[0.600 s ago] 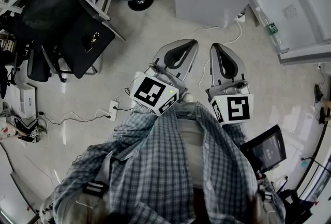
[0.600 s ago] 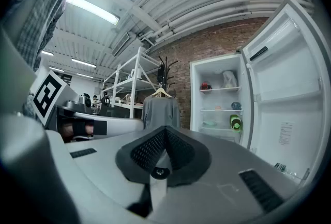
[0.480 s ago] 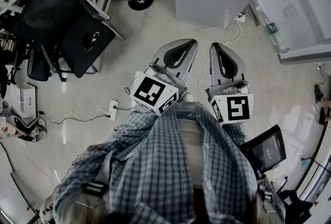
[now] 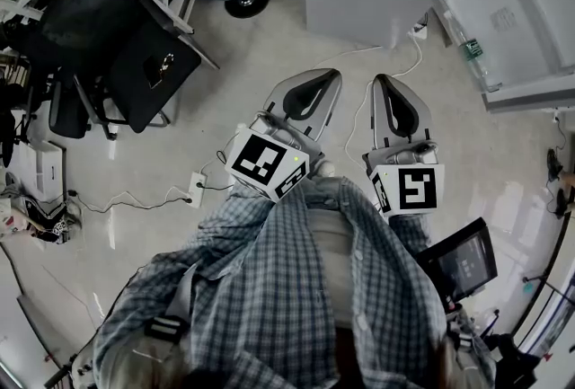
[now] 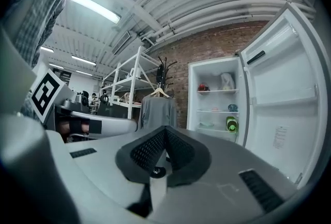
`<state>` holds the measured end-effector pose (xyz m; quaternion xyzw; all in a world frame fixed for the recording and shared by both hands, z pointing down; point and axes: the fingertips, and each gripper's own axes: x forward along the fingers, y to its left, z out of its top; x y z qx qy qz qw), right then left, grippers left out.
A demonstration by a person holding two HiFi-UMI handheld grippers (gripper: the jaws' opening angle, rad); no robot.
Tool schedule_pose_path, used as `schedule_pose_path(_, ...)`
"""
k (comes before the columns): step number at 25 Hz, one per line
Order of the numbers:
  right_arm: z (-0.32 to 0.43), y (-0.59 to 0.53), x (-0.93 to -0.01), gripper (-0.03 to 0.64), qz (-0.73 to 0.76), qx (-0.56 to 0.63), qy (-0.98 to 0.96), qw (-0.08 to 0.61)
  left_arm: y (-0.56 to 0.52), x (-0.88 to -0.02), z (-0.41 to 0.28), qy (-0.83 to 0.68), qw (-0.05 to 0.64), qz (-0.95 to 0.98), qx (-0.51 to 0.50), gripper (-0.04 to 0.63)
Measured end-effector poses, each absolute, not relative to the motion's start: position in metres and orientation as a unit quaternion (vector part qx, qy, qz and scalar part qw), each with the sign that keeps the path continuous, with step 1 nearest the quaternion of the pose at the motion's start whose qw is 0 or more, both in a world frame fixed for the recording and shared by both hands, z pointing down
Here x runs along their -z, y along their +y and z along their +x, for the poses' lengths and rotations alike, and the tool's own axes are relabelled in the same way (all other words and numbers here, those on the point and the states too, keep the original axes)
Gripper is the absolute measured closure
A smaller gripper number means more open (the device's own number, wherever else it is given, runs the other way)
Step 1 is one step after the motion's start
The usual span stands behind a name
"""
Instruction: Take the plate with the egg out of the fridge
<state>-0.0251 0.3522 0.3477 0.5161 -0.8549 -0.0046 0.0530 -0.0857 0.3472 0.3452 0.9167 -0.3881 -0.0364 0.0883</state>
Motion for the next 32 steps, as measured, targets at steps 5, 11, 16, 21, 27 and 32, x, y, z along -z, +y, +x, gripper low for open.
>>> schedule_pose_path(5,-0.009,0.354,-0.348,0.611,0.522,0.001,-0.851,0.049,0.35,-0.346,-0.08,-0.394,0.089,0.914,0.034,0.589)
schedule_pose_path(11,0.006,0.358,-0.346,0.612,0.528,0.015,-0.847,0.059,0.358,-0.342,-0.075,-0.401,0.086,0.911,0.032,0.589)
schedule_pose_path(16,0.019,0.367,-0.346,0.612,0.53,0.015,-0.846,0.057,0.366,-0.342,-0.068,-0.409,0.08,0.908,0.034,0.589)
schedule_pose_path(21,0.028,0.378,-0.347,0.611,0.528,0.02,-0.847,0.059,0.376,-0.347,-0.058,-0.411,0.081,0.908,0.031,0.589)
schedule_pose_path(27,0.039,0.381,-0.355,0.612,0.536,0.007,-0.843,0.053,0.38,-0.348,-0.048,-0.404,0.079,0.911,0.025,0.589)
schedule_pose_path(32,0.04,0.37,-0.358,0.611,0.545,0.0,-0.837,0.049,0.367,-0.348,-0.051,-0.404,0.078,0.911,0.021,0.589)
